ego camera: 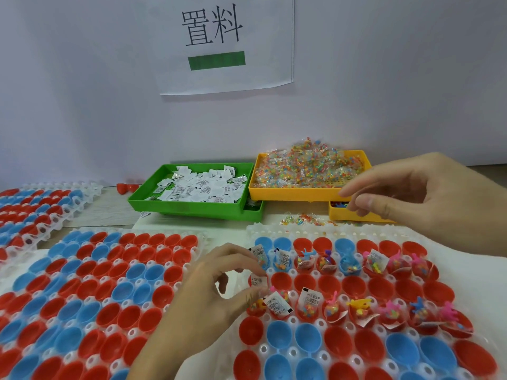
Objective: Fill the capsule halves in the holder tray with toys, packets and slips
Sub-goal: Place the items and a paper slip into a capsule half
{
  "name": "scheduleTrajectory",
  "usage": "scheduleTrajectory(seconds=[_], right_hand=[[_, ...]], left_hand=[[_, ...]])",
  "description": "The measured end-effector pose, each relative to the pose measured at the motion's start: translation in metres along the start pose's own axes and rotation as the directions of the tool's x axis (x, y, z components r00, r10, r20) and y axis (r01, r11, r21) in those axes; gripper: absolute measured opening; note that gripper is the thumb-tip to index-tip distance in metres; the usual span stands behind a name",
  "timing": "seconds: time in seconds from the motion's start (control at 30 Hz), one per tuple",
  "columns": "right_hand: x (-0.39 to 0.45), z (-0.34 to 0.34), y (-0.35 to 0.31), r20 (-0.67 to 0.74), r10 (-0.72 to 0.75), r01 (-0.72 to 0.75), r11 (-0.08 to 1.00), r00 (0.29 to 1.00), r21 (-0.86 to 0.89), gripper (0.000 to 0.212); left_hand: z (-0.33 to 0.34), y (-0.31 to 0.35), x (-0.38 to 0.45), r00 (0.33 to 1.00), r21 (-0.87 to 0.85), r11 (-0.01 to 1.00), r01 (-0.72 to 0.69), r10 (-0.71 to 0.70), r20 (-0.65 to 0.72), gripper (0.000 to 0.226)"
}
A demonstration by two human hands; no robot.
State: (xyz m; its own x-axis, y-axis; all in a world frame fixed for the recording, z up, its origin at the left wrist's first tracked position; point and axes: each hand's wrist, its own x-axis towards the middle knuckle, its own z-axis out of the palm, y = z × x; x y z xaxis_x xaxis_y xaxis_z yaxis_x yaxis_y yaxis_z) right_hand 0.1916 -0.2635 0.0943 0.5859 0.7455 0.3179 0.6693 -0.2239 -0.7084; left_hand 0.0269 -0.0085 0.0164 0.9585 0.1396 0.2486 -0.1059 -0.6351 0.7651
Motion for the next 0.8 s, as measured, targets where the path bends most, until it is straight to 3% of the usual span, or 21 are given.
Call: scheduleTrajectory(seconds=[0.2,0.47,0.8], right_hand=[[0.000,-0.003,-0.002,-0.015,0.008,-0.009,1.000,1.000,-0.016,0.030],[-0.001,-0.004,-0.004,-0.025,0.010,-0.010,1.000,1.000,-0.006,0.031],[-0.001,-0.004,-0.005,-0.008,0.016,-0.016,1.000,1.000,0.000,0.030]], left_hand=[[0.010,0.003,0.000,1.000,0.097,0.995,-0.014,0.015,-0.005,0.005],[0.009,-0.001,0.001,1.000,0.049,0.999,0.000,0.000,-0.014,0.031],[-0.002,-0.004,0.000,0.999,-0.042,0.998,0.046,-0.045,0.023,0.045]])
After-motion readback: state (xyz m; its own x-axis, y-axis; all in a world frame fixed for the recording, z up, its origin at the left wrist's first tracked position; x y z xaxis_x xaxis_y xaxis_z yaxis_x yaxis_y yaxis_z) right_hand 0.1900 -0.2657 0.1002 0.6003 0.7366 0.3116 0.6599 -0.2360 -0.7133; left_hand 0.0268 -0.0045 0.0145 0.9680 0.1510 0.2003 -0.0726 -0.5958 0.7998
